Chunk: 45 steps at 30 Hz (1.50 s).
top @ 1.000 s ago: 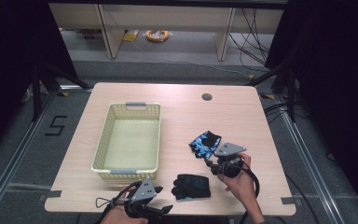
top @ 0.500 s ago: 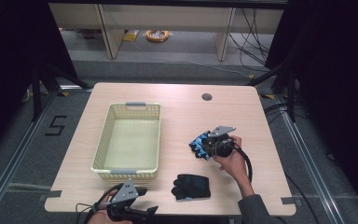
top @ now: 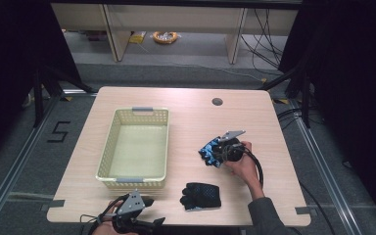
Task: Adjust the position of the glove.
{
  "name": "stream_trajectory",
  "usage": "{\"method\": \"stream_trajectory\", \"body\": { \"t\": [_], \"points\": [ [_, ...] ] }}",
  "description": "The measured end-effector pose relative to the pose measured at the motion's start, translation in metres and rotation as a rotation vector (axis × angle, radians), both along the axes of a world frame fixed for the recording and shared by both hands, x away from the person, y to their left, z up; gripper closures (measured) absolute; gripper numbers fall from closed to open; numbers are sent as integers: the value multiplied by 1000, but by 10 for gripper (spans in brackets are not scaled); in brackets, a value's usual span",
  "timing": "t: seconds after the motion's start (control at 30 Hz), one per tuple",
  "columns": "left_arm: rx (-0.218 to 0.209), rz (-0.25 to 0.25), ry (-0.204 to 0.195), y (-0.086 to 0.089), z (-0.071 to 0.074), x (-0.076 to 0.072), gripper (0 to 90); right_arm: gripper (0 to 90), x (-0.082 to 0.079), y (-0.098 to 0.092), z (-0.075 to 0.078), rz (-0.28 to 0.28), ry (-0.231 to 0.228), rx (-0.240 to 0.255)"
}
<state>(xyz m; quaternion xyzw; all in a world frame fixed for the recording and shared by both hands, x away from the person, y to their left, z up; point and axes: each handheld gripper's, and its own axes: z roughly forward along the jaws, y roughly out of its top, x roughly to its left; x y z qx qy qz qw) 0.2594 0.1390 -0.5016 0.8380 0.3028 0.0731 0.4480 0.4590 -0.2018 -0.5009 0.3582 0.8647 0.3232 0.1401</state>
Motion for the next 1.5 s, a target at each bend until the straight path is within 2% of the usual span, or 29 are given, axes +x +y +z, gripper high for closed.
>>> {"method": "stream_trajectory", "body": {
  "t": [0.07,0.1,0.13,0.17,0.2,0.23,0.4,0.43,0.5,0.53,0.57,0.67,0.7,0.73,0.77,0.83,0.87,0.9,0.93,0.97,1.07,1.1,1.13,1.17,1.27,1.3,1.33,1.43,1.5],
  "points": [
    [-17,18,17,-1,-1,0,292,665,0,-1,1,11,15,-12],
    [11,-7,11,1,0,1,292,689,0,0,-1,14,-4,-6],
    [11,-7,11,1,0,1,292,698,-1,0,-1,12,1,-14],
    [-21,18,-2,-1,-2,1,292,720,-1,0,-1,7,0,-12],
    [-21,18,-2,-1,-2,1,292,720,-1,0,-1,7,0,-12],
    [-14,11,0,0,-2,1,292,762,-3,1,0,5,16,-11],
    [3,3,6,0,-2,1,294,810,-4,2,2,-12,28,-10],
    [11,-1,7,0,-2,1,295,893,-5,2,3,-15,6,5],
    [-5,9,5,0,-3,1,295,893,-6,0,6,-36,1,42],
    [-5,9,5,0,-3,1,295,893,-6,0,6,-36,1,42],
    [28,-8,3,3,-1,2,295,894,-8,-1,9,-47,-12,47],
    [18,-2,3,2,-1,2,295,894,-10,-4,14,-54,-4,49],
    [5,6,7,1,-2,1,295,894,-11,-5,16,-66,-34,77],
    [5,6,7,1,-2,1,295,894,-11,-5,16,-66,-34,77],
    [3,9,8,1,-1,1,295,894,-14,-5,20,-79,-50,115],
    [-7,15,5,1,-2,1,295,894,-16,-6,26,-63,-33,98],
    [4,12,3,1,-2,1,295,894,-19,-6,30,-73,-38,103],
    [-5,25,21,1,-2,0,295,894,-25,-6,36,-68,-64,136],
    [-5,25,21,1,-2,0,295,894,-25,-6,36,-68,-64,136],
    [-20,28,19,0,-2,0,295,894,-32,-6,43,-82,-76,169],
    [-18,31,20,1,-2,-1,295,894,-39,-6,48,-85,-96,182],
    [-5,17,4,2,-1,1,295,894,-49,-8,55,-80,-114,192],
    [-5,17,4,2,-1,1,295,894,-49,-8,55,-80,-114,192],
    [-3,18,2,2,-1,1,295,894,-62,-6,61,-90,-110,213],
    [-20,24,-3,1,-2,1,295,894,-72,-4,64,-67,-136,220],
    [26,7,-1,5,0,2,295,894,-79,-3,65,-65,-130,226],
    [-12,30,26,2,-1,1,294,894,-88,1,65,-75,-118,242],
    [-6,33,2,3,0,1,294,893,-107,7,64,-65,-126,259],
    [-5,33,5,4,1,1,294,893,-115,9,64,-54,-143,255]
  ]
}}
